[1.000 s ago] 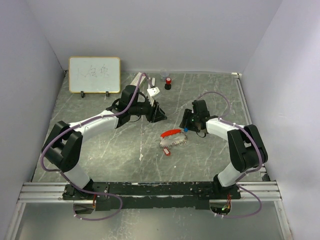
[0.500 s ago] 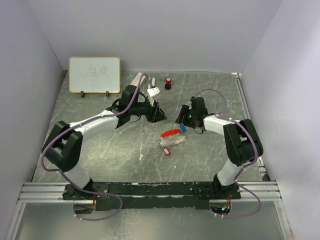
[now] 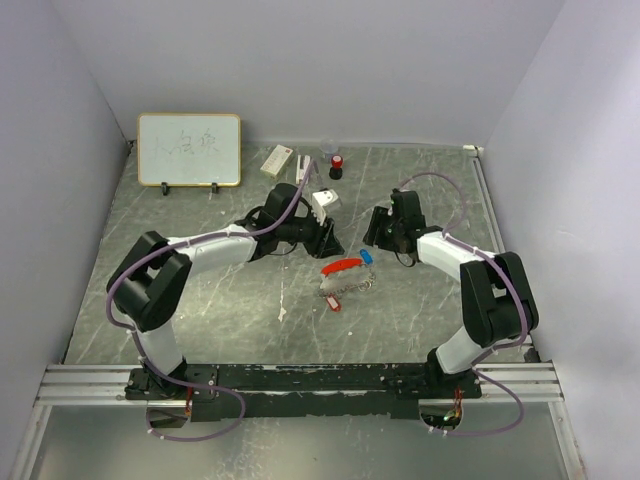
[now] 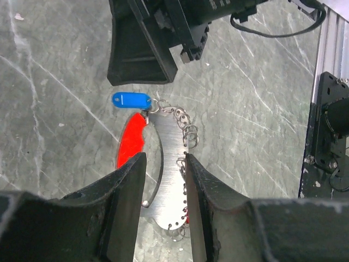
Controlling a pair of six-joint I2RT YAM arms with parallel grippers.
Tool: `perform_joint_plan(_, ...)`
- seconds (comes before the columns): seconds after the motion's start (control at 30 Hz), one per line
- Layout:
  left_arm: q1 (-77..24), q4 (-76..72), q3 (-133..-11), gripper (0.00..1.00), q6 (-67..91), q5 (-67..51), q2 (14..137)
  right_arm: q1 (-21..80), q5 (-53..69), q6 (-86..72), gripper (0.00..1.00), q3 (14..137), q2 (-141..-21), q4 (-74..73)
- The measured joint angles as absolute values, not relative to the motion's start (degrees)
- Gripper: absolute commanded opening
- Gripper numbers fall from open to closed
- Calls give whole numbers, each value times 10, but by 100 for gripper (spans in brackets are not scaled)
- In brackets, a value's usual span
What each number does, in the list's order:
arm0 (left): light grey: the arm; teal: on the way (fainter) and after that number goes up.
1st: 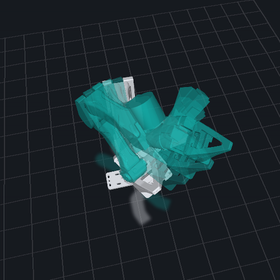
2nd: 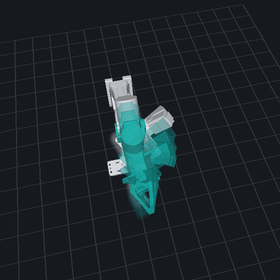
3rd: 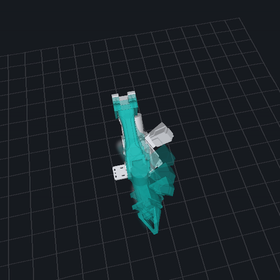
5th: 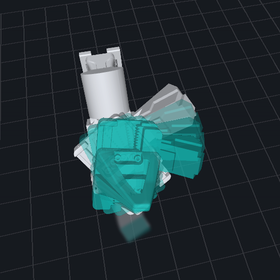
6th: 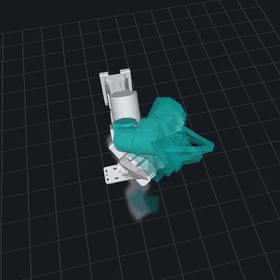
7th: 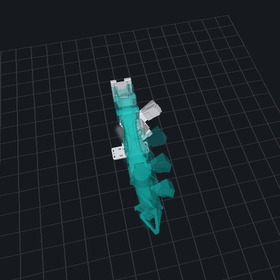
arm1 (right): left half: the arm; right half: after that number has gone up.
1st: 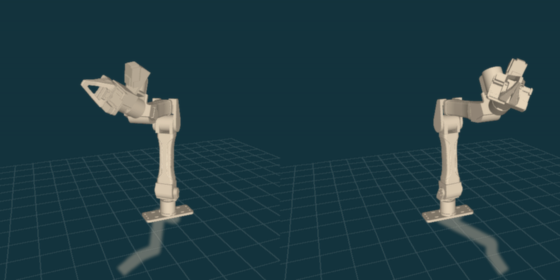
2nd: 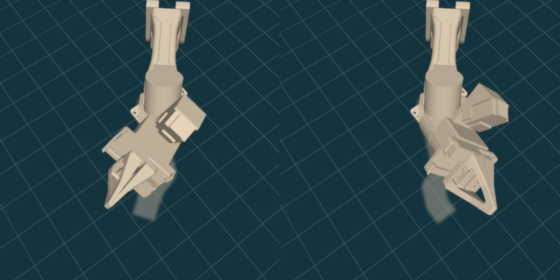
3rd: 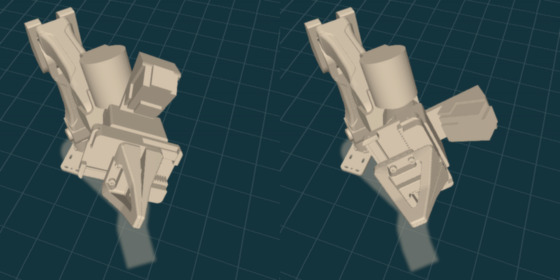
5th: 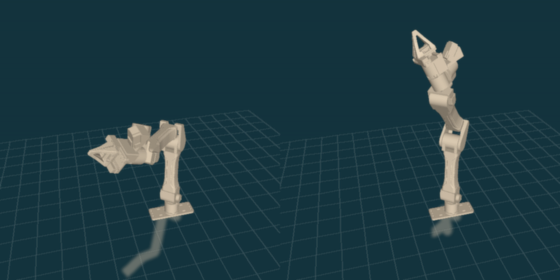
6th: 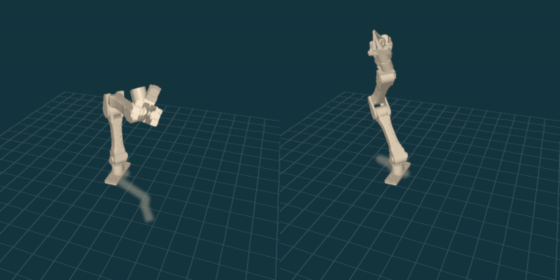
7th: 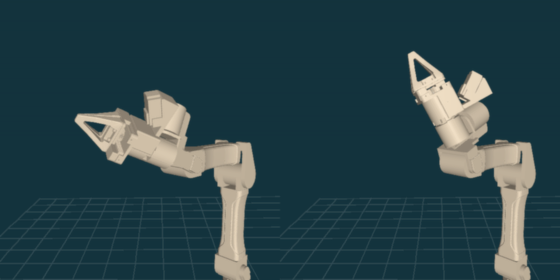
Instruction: Put the keys on the keyring
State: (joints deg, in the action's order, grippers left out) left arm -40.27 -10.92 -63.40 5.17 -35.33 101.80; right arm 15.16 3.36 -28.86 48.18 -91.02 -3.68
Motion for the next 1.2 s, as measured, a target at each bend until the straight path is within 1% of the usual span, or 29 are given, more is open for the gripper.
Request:
perform_joint_plan(0.27,-405,-124,-634,49,84,-311,1015,172,-2,-233,55,488,-909,-78)
perform_joint_plan(0.43,-405,-125,-627,53,98,-291,996,207,-31,-206,55,517,-921,-98)
perform_joint_plan(0.53,-401,-127,-621,59,105,-281,978,226,-44,-198,55,536,-938,-105)
perform_joint_plan(0.67,-396,-131,-611,62,112,-273,957,241,-59,-192,55,552,-964,-118)
perform_joint_plan(0.97,-380,-143,-585,62,125,-270,933,255,-89,-192,54,556,-986,-154)
perform_joint_plan(1.2,-377,-147,-573,62,128,-270,931,261,-102,-192,47,559,-994,-164)
